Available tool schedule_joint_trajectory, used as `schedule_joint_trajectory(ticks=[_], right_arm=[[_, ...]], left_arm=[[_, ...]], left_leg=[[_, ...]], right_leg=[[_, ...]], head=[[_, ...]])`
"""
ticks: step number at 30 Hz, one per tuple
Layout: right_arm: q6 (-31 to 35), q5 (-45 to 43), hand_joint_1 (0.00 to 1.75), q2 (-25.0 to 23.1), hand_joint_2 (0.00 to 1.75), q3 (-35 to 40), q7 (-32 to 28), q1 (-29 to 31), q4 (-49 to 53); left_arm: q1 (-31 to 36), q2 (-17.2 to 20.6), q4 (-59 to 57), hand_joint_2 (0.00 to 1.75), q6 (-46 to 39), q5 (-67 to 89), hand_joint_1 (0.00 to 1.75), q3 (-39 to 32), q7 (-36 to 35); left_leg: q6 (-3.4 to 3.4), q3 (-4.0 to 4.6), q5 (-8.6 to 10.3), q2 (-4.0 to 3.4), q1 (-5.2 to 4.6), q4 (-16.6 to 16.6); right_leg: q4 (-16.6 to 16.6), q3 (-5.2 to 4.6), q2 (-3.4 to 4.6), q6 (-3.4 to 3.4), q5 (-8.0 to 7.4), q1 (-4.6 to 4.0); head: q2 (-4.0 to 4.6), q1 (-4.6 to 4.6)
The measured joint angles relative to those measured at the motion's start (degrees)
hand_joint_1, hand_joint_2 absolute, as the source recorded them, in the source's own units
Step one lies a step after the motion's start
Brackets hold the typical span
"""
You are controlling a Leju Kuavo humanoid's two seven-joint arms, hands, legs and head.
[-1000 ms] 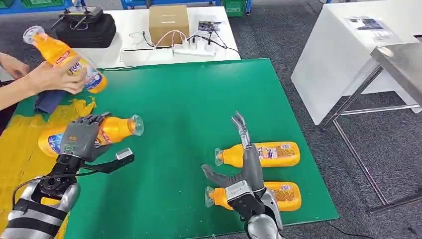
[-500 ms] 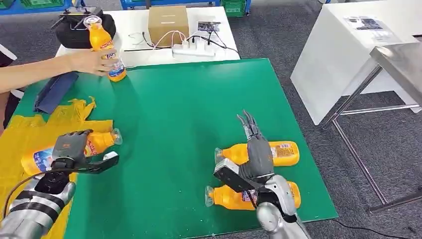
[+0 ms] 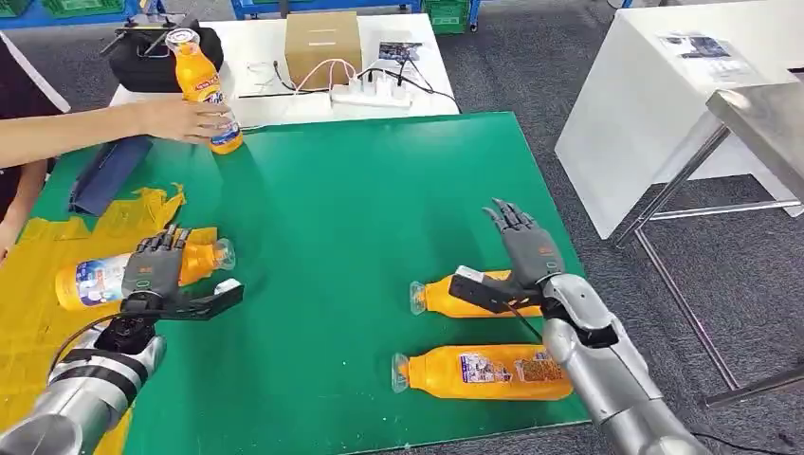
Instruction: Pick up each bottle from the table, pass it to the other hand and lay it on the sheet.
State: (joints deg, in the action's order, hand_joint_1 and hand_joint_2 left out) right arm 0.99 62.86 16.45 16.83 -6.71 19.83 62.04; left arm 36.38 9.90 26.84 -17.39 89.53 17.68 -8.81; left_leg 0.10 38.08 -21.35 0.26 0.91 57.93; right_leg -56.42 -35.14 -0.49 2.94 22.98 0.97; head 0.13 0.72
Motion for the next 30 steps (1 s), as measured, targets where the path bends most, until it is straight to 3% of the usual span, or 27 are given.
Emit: schedule_joint_trajectory(ticks=[7,15,20,26,30], right_arm=[[-2.9,-1.6,0.00,4.7,1.75,3.2,-1.6,5.2,-7.3],[-3.1,-1.8,0.00,6.2,1.75,4.6,-1.9,6.9,-9.8],[-6.1,-6.3,0.00,7.6,1.75,5.4,-4.7,6.9,-10.0],[-9.0,-16.3,0.00,11.5,1.75,7.1,-9.6,5.1,-8.6],[-9.7,-18.9,0.00,14.1,1.75,7.8,-10.8,3.2,-6.3]], left_arm=[[0.0,-2.3,-0.4,1.75,-4.8,-1.2,0.00,-1.5,3.6],[0.0,-3.3,-0.4,1.75,-5.1,-1.2,0.00,-2.3,4.0],[0.0,-3.9,0.2,1.75,-9.2,-3.2,0.00,-2.7,7.1],[-2.2,-5.3,9.0,1.75,-10.7,-17.6,0.00,-4.6,17.4],[-4.4,-5.8,16.3,1.75,-9.6,-21.1,0.00,-5.0,18.8]], left_leg=[[0.02,0.03,0.00,0.04,-0.03,0.0],[0.01,0.02,-0.01,0.04,-0.03,0.0],[0.02,0.01,0.00,0.05,-0.03,0.0],[0.04,0.01,-0.02,0.09,-0.07,0.0],[0.06,0.00,-0.06,0.06,-0.08,0.0]], right_leg=[[0.0,0.00,-0.05,0.01,0.00,0.03],[0.0,-0.02,-0.05,0.01,0.01,0.02],[0.0,-0.01,-0.06,0.01,0.00,0.04],[0.1,0.03,-0.11,0.02,0.01,0.08],[0.1,0.03,-0.10,0.02,0.01,0.07]], head=[[0.00,-0.02],[0.00,0.00],[0.00,-0.02],[0.00,0.00],[0.00,-0.02]])
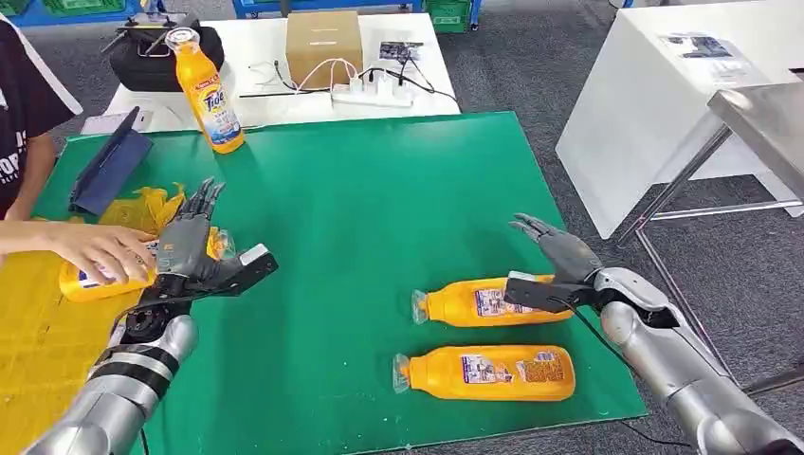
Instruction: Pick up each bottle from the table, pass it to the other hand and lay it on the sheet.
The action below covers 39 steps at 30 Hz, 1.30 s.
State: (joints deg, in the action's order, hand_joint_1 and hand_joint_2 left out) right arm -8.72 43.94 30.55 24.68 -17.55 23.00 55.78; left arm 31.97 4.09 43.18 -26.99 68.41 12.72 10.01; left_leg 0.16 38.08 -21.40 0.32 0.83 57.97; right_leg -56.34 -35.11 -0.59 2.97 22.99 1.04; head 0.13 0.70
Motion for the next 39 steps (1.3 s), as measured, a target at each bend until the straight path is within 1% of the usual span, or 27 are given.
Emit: schedule_joint_trajectory(ticks=[4,8,9,12,14,17,21,25,27,29,31,33,36,39], right_arm=[[-0.8,-1.4,0.00,1.2,1.75,0.5,-0.7,-1.4,1.2],[-1.4,-6.0,0.00,4.0,1.75,1.1,-4.0,-7.8,6.0],[-1.5,-7.3,0.00,5.3,1.75,1.0,-4.4,-9.6,9.3],[-1.2,-7.8,0.00,7.8,1.75,0.2,-3.7,-14.9,16.0],[-0.5,-6.6,0.00,9.2,1.75,-1.0,-2.1,-18.9,20.8],[0.5,-4.1,0.00,10.1,1.75,-2.4,0.3,-22.8,24.6],[2.6,-0.2,0.00,9.6,1.75,-2.6,2.8,-24.6,25.2],[3.2,1.3,0.00,8.7,1.75,-2.6,3.5,-24.6,24.9],[4.7,4.9,0.00,8.3,1.75,-2.4,6.2,-24.5,24.7],[7.7,13.2,0.00,6.2,1.75,-2.1,12.3,-23.6,23.1],[11.0,22.9,0.00,2.2,1.75,-1.7,18.9,-21.6,19.8],[13.4,30.2,0.00,-2.0,1.75,-1.4,23.7,-19.3,15.7],[15.5,36.2,0.00,-6.9,1.75,-1.3,27.1,-16.3,10.7],[15.8,41.2,0.00,-11.2,1.75,-2.1,29.9,-13.8,6.5]], left_arm=[[-1.1,-0.3,3.5,1.75,0.2,-2.8,0.00,-0.2,1.3],[-4.7,-0.7,11.1,1.75,1.4,-9.4,0.00,-0.2,3.7],[-6.0,-0.9,13.8,1.75,1.7,-11.1,0.00,-0.2,4.3],[-9.7,-1.7,21.1,1.75,1.6,-13.3,0.00,-0.1,5.3],[-12.2,-2.1,25.9,1.75,1.6,-14.5,0.00,-0.1,5.8],[-15.1,-2.9,31.8,1.75,2.5,-17.2,0.00,-0.1,7.1],[-17.3,-3.8,37.1,1.75,3.5,-18.1,0.00,0.7,7.8],[-18.1,-4.3,39.2,1.75,3.5,-18.1,0.00,1.6,7.8],[-18.3,-4.4,39.9,1.75,3.7,-18.1,0.00,1.8,7.8],[-18.9,-4.6,40.9,1.75,4.3,-17.4,0.00,2.1,7.3],[-19.8,-5.0,42.2,1.75,5.1,-16.6,0.00,2.9,6.2],[-20.3,-5.4,43.4,1.75,6.1,-16.2,0.00,3.6,5.3],[-20.7,-5.9,44.5,1.75,7.0,-16.1,0.00,4.4,4.5],[-21.0,-6.2,45.0,1.75,7.8,-16.1,0.00,4.8,4.2]], left_leg=[[0.00,-0.07,0.01,0.00,0.00,0.0],[0.08,0.17,0.08,0.26,-0.02,0.0],[0.08,0.18,0.07,0.26,-0.02,0.0],[0.10,0.24,0.01,0.25,-0.02,0.0],[0.15,0.24,-0.11,0.25,-0.04,0.0],[0.17,0.24,-0.15,0.23,-0.05,0.0],[0.16,0.23,-0.17,0.23,-0.05,0.0],[0.18,0.20,-0.12,0.21,-0.05,0.0],[0.18,0.20,-0.11,0.21,-0.05,0.0],[0.17,0.20,-0.11,0.15,-0.03,0.0],[0.17,0.15,-0.11,0.03,-0.04,0.0],[0.16,0.11,-0.10,-0.04,-0.02,0.0],[0.16,0.05,-0.10,-0.06,-0.01,0.0],[0.16,0.03,-0.10,-0.09,-0.01,0.0]], right_leg=[[0.0,0.05,0.00,0.00,0.00,-0.03],[0.0,-0.03,-0.31,0.04,0.01,0.00],[0.0,-0.05,-0.31,0.04,0.01,0.00],[0.0,-0.09,-0.31,0.16,0.11,0.01],[0.0,-0.09,-0.31,0.20,0.15,0.04],[0.0,-0.11,-0.30,0.19,0.18,0.07],[0.0,-0.13,-0.29,0.19,0.19,0.07],[0.0,-0.11,-0.28,0.20,0.15,0.07],[0.0,-0.09,-0.28,0.20,0.15,0.07],[0.0,-0.08,-0.25,0.19,0.15,0.04],[0.0,-0.10,-0.16,0.19,0.15,0.04],[0.0,-0.10,-0.12,0.18,0.14,0.02],[0.0,-0.06,-0.09,0.18,0.15,0.01],[0.0,-0.06,-0.06,0.16,0.13,0.01]], head=[[0.00,0.00],[0.00,-0.02],[0.00,-0.02],[0.00,-0.02],[0.00,-0.02],[0.00,0.00],[0.00,0.00],[0.00,0.00],[0.00,-0.02],[0.00,0.02],[0.00,-0.04],[0.00,0.00],[0.00,-0.02],[0.00,-0.04]])
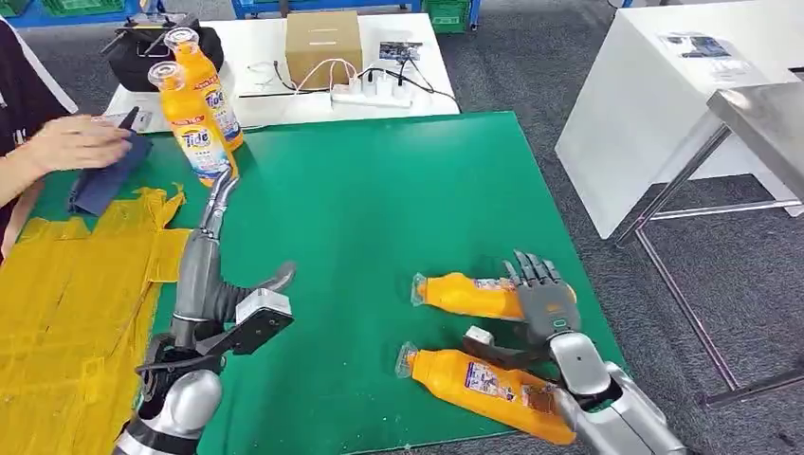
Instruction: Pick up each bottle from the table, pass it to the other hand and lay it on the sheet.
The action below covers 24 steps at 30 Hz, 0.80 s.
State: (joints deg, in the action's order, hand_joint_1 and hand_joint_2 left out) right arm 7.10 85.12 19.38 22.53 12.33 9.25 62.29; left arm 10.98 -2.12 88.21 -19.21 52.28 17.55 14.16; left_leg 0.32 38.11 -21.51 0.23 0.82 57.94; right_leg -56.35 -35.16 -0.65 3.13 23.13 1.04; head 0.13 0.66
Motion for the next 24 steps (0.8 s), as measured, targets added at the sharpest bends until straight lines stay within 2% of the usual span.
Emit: schedule_joint_trajectory(ticks=[3,6,7,8,9,15,24], right_arm=[[-0.3,2.1,0.00,-2.9,1.75,-1.3,1.3,2.7,-4.6],[-0.5,1.0,0.00,-5.2,1.75,-2.9,0.0,6.5,-10.7],[-0.6,0.2,0.51,-5.8,1.75,-3.5,-1.1,7.7,-12.8],[-0.9,-0.9,1.64,-6.2,1.75,-4.2,-2.7,8.9,-15.1],[-1.4,-1.9,1.75,-6.5,1.75,-4.7,-4.2,10.0,-17.1],[-2.0,-6.2,1.75,-7.4,1.75,-6.9,-10.0,15.0,-26.7],[-2.3,-8.8,1.75,-7.9,1.75,-8.1,-12.1,17.9,-30.6]], left_arm=[[-0.1,-0.3,0.3,1.75,0.7,-0.9,0.00,0.4,0.2],[0.0,-0.4,0.2,1.75,1.0,-2.5,0.00,1.0,1.3],[0.1,-0.5,0.2,1.75,1.0,-2.9,0.00,1.1,1.7],[0.3,-0.7,0.1,1.75,1.0,-3.4,0.00,1.3,2.1],[0.5,-0.7,0.0,1.75,0.9,-4.1,0.00,1.5,2.6],[1.6,-0.8,-1.8,1.75,-0.2,-6.1,0.00,2.9,4.0],[1.7,-0.8,-2.9,1.75,-0.7,-6.5,0.00,3.8,4.1]], left_leg=[[0.00,-0.04,0.01,0.00,0.00,0.0],[0.00,-0.17,0.01,-0.05,-0.01,0.0],[0.00,-0.26,0.01,-0.07,-0.01,0.0],[0.01,-0.42,-0.04,-0.08,-0.01,0.0],[-0.06,-0.60,-0.16,-0.07,-0.01,0.0],[-0.05,-0.87,-0.25,-0.07,-0.02,0.0],[0.10,-0.89,-0.07,-0.02,-0.02,0.0]], right_leg=[[0.0,0.02,0.00,-0.01,-0.01,0.01],[0.0,0.05,0.06,-0.02,-0.03,0.03],[0.0,-0.01,0.11,-0.03,-0.03,0.03],[0.1,-0.11,0.14,-0.09,0.02,0.03],[0.1,-0.10,0.17,-0.12,0.08,0.03],[0.1,0.15,0.23,-0.01,0.15,0.04],[0.1,0.27,0.21,-0.01,0.04,0.05]], head=[[0.00,0.04],[0.00,0.04],[0.00,0.04],[0.00,0.04],[0.00,0.04],[0.00,0.04],[0.00,0.04]])
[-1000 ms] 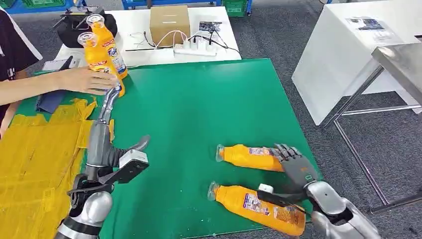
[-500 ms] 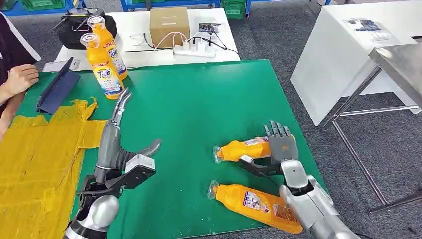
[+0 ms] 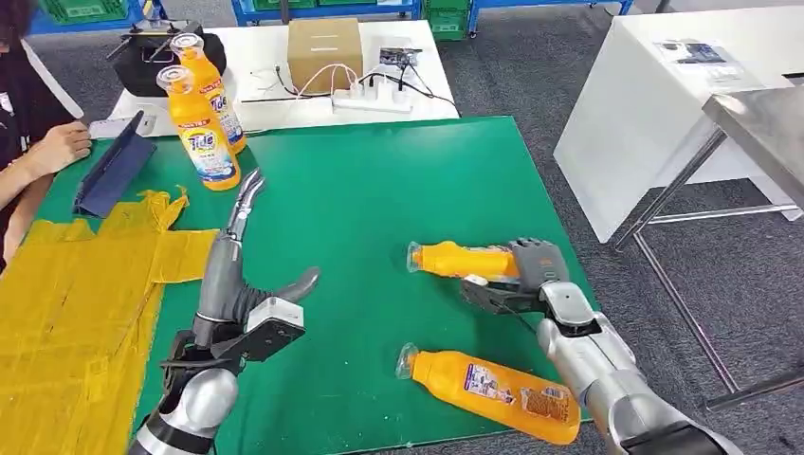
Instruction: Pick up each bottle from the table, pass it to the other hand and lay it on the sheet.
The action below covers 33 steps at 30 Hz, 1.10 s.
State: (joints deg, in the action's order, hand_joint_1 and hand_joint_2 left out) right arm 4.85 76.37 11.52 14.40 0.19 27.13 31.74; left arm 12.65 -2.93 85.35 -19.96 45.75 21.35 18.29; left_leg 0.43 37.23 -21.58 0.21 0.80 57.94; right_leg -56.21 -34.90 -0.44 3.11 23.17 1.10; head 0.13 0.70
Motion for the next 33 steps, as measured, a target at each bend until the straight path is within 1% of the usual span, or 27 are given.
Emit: schedule_joint_trajectory(ticks=[3,5,8,10,13,15,16,17,19,20,23,25,26,27,28,29,31,33], right_arm=[[-0.9,-2.4,1.75,0.1,1.75,-0.1,-2.7,0.6,-0.4],[-0.1,-3.6,1.75,0.1,1.75,-0.1,-4.5,0.6,-0.4],[6.8,-7.3,1.75,-0.9,1.75,-0.4,-5.3,-1.3,2.7],[11.5,-11.8,1.75,-2.6,1.75,-1.5,-6.1,-5.6,9.2],[15.8,-20.7,1.75,-7.2,1.75,-2.5,-8.5,-13.4,26.5],[17.6,-25.0,1.75,-9.9,1.75,-2.8,-10.3,-17.0,35.9],[18.5,-27.3,1.75,-10.9,1.75,-3.0,-12.1,-18.4,39.5],[19.8,-31.3,1.75,-12.2,1.75,-3.3,-15.2,-20.1,43.5],[21.8,-39.1,1.75,-14.2,1.75,-3.7,-21.0,-23.1,49.5],[22.2,-41.5,1.75,-15.3,1.75,-3.7,-23.0,-24.6,52.4],[22.2,-42.7,1.75,-17.4,1.75,-3.7,-24.3,-27.3,57.9],[21.1,-45.7,1.75,-18.2,1.75,-3.7,-25.5,-28.4,60.0],[18.9,-48.9,1.75,-18.7,1.75,-3.7,-26.3,-28.9,60.9],[16.1,-51.2,1.71,-19.3,1.75,-3.4,-26.5,-29.2,61.3],[13.8,-52.1,1.73,-19.7,1.75,-2.9,-26.4,-29.5,61.3],[11.4,-52.6,1.69,-20.1,1.75,-2.4,-26.4,-29.8,61.2],[6.8,-52.7,1.68,-20.7,1.75,-0.5,-25.6,-29.6,59.7],[4.1,-52.0,1.73,-21.3,1.75,1.8,-25.1,-29.3,56.9]], left_arm=[[0.0,0.0,-0.2,1.75,-0.1,-0.9,0.00,0.2,0.5],[0.0,0.0,-0.3,1.75,-0.3,-1.3,0.00,0.4,0.7],[-1.1,0.0,0.6,1.75,1.2,-1.9,0.00,0.4,0.0],[-3.0,0.1,2.5,1.75,4.1,-3.0,0.00,0.4,-0.6],[-5.7,0.1,5.3,1.75,9.8,-6.1,0.00,0.4,-0.7],[-6.8,0.1,6.4,1.75,11.6,-7.9,0.00,0.4,-0.4],[-7.2,0.1,6.7,1.75,12.6,-9.0,0.00,0.4,-0.2],[-7.6,0.0,7.0,1.75,14.2,-11.1,0.00,0.3,0.0],[-8.1,0.0,7.1,1.75,16.8,-15.4,0.00,0.3,0.5],[-8.4,-0.1,7.1,1.75,17.5,-17.1,0.00,0.3,0.6],[-8.5,-0.2,7.2,1.75,18.1,-18.1,0.00,0.2,0.7],[-8.5,-0.3,7.3,1.75,18.7,-19.5,0.00,0.2,0.7],[-8.6,-0.3,7.4,1.75,19.5,-21.4,0.00,0.1,0.7],[-8.6,-0.4,7.5,1.75,20.5,-23.7,0.00,-0.1,0.9],[-8.6,-0.5,7.7,1.75,21.1,-25.5,0.00,-0.3,1.0],[-8.7,-0.5,8.0,1.75,21.6,-27.0,0.00,-0.4,1.1],[-8.6,-0.5,8.6,1.75,22.4,-29.1,0.00,-0.6,1.3],[-8.6,-0.5,9.2,1.75,23.2,-30.4,0.00,-0.6,1.4]], left_leg=[[0.00,0.00,-0.01,-0.01,0.00,0.0],[0.00,0.05,-0.01,-0.01,0.00,0.0],[-0.01,0.07,0.00,0.00,0.00,0.0],[-0.01,0.27,-0.01,0.05,0.00,0.0],[-0.05,0.56,0.01,0.03,0.02,0.0],[-0.07,0.69,0.02,0.06,0.04,0.0],[-0.08,0.71,0.01,0.18,0.08,0.0],[-0.13,0.73,-0.02,0.27,0.13,0.0],[-0.19,0.81,-0.07,0.28,0.12,0.0],[-0.28,0.80,-0.15,0.28,0.10,0.0],[-0.28,0.80,-0.18,0.24,0.05,0.0],[-0.27,0.80,-0.17,0.27,0.04,0.0],[-0.27,0.80,-0.17,0.27,0.04,0.0],[-0.27,0.79,-0.17,0.26,0.04,0.0],[-0.27,0.79,-0.17,0.26,0.04,0.0],[-0.27,0.80,-0.17,0.25,0.04,0.0],[-0.29,0.76,-0.17,0.15,0.05,0.0],[-0.31,0.76,-0.15,0.10,0.06,0.0]], right_leg=[[0.0,0.04,0.00,0.02,-0.01,0.00],[0.0,0.56,0.00,0.05,-0.04,0.00],[-0.1,0.66,0.00,0.06,-0.05,-0.02],[-0.1,0.53,-0.01,0.06,-0.04,-0.08],[-0.2,0.05,-0.01,0.04,-0.03,-0.11],[-0.2,-0.09,-0.08,-0.03,0.05,-0.12],[-0.2,-0.11,-0.21,-0.11,0.13,-0.12],[-0.2,-0.10,-0.31,-0.17,0.19,-0.13],[-0.2,-0.11,-0.34,-0.10,0.28,-0.12],[-0.2,-0.13,-0.33,-0.10,0.28,-0.10],[-0.2,-0.18,-0.30,-0.10,0.28,-0.06],[-0.2,-0.17,-0.32,-0.10,0.29,-0.04],[-0.2,-0.16,-0.32,-0.10,0.29,-0.05],[-0.2,-0.15,-0.31,-0.10,0.28,-0.05],[-0.2,-0.15,-0.30,-0.10,0.27,-0.05],[-0.2,-0.16,-0.30,-0.09,0.26,-0.06],[-0.2,-0.16,-0.25,-0.10,0.26,-0.11],[-0.2,-0.17,-0.23,-0.11,0.27,-0.12]], head=[[0.00,0.00],[0.00,0.00],[0.00,0.00],[0.00,0.02],[0.00,0.00],[0.00,-0.07],[0.00,-0.02],[0.00,-0.02],[0.00,0.02],[0.00,0.00],[0.00,0.00],[0.00,0.02],[0.00,0.02],[0.00,0.00],[0.00,0.02],[0.00,0.00],[0.00,0.00],[0.00,0.00]])
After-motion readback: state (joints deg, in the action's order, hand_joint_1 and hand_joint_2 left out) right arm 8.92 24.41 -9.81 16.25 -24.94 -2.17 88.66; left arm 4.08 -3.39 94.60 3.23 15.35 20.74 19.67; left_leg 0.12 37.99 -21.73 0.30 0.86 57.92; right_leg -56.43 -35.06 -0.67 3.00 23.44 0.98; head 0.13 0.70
